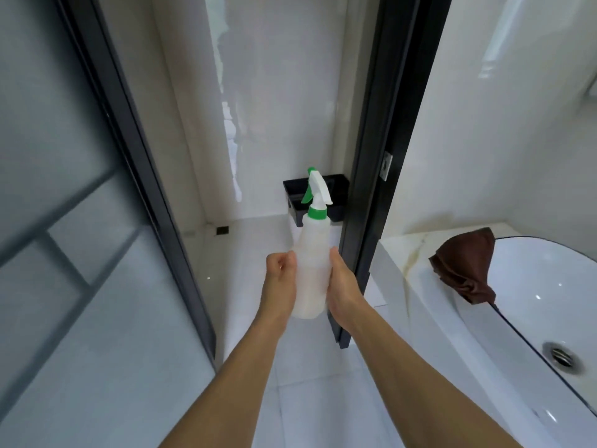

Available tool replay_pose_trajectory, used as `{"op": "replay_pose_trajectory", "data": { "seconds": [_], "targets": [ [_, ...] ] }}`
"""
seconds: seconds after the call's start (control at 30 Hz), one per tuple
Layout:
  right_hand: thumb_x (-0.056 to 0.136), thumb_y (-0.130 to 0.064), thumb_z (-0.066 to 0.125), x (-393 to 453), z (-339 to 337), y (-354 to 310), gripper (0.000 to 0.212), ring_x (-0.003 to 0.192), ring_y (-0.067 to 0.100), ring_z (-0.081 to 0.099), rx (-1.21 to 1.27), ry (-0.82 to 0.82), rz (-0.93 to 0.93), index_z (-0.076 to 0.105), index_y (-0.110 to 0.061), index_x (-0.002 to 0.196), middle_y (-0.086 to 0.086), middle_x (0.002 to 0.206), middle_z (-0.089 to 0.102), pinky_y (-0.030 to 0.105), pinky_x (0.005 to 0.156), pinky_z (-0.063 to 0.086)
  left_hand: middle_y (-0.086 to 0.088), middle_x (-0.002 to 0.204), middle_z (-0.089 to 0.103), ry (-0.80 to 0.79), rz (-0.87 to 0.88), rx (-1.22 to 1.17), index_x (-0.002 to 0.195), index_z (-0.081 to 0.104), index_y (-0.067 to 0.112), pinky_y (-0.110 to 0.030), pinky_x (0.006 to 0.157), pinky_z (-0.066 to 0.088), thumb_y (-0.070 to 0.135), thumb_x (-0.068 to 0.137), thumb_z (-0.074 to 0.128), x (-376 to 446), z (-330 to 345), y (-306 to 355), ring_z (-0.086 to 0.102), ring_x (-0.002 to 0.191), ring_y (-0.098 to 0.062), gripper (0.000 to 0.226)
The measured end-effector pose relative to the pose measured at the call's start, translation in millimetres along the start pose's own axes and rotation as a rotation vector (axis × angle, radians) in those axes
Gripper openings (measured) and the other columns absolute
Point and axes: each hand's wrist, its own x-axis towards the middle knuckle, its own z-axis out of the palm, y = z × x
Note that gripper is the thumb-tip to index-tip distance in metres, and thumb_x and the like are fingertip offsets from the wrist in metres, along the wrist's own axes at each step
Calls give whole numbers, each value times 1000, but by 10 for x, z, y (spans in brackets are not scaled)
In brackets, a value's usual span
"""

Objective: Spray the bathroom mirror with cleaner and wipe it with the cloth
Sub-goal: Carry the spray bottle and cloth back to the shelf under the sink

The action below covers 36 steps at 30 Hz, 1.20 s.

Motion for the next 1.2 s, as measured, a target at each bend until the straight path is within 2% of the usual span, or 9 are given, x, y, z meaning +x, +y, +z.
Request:
{"op": "replay_pose_trajectory", "data": {
  "seconds": [0.07, 0.17, 0.3, 0.4, 0.53, 0.7, 0.8, 0.97, 1.2],
  "targets": [
    [105, -46, 34, 176, -143, 482, 42, 102, 13, 70, -12, -33, -13, 63, -22, 123, -1, 112, 74, 26, 78, 56, 3, 109, 63, 117, 26, 32, 113, 54, 24, -32, 76, 54, 55, 100, 40, 82, 44, -528, 63, 96, -15, 36],
    [106, -37, 38, 364, -404, 1208, 31, 106, 11, 68, -43, -64, -50, 57, -22, 125, -2, 120, 70, 23, 81, 53, 2, 103, 70, 181, 30, 1, 104, 67, 23, -35, 82, 56, 57, 100, 40, 212, 105, -1338, 67, 93, -17, 43],
    [106, -40, 37, 635, -904, 2129, 41, 120, 18, 62, -13, -20, -69, 52, -20, 138, 1, 130, 65, 37, 104, 48, 16, 101, 68, 56, -28, -37, 111, 65, 36, -13, 64, 47, 53, 105, 28, 361, 227, -2329, 64, 88, 1, 41],
    [106, -44, 35, 806, -1229, 2660, 45, 120, 23, 61, 15, 56, -24, 52, -16, 137, 6, 132, 63, 45, 108, 46, 11, 106, 69, -52, -93, -100, 120, 59, 28, -17, 63, 47, 45, 106, 29, 445, 349, -2943, 64, 96, -3, 37],
    [106, -49, 30, 995, -1565, 3255, 43, 117, 26, 60, 15, 191, 43, 53, -18, 125, 8, 130, 62, 47, 104, 48, 16, 97, 72, -201, -130, -108, 104, 66, 29, -21, 72, 48, 50, 106, 22, 546, 488, -3628, 66, 95, -1, 49],
    [102, -59, 31, 1095, -1866, 3736, 58, 103, 24, 63, 87, 263, 144, 55, -16, 133, 5, 122, 64, 33, 65, 51, 13, 113, 68, -390, -152, -83, 118, 66, 24, -17, 79, 41, 53, 106, 15, 647, 604, -4230, 60, 104, 4, 60],
    [103, -55, 32, 1102, -2017, 3938, 53, 104, 22, 64, 180, 305, 130, 54, -16, 133, 3, 113, 65, 36, 69, 54, 12, 120, 61, -477, -149, -43, 131, 61, 24, -12, 74, 39, 54, 105, 16, 653, 681, -4400, 56, 108, 1, 60],
    [104, -47, 40, 1073, -2216, 4059, 44, 105, 28, 65, 275, 372, 109, 54, -13, 130, 10, 115, 64, 42, 76, 57, 32, 89, 65, -540, -106, 19, 134, 58, 24, -2, 55, 44, 54, 105, 17, 632, 861, -4491, 62, 72, 22, 59],
    [102, -41, 48, 1053, -2464, 4111, 36, 102, 33, 65, 338, 440, 121, 54, -15, 126, 10, 118, 64, 48, 82, 57, 0, 131, 64, -648, -104, 148, 140, 56, 28, -35, 102, 47, 65, 100, 19, 595, 1155, -4407, 62, 115, -18, 65]
  ]
}}
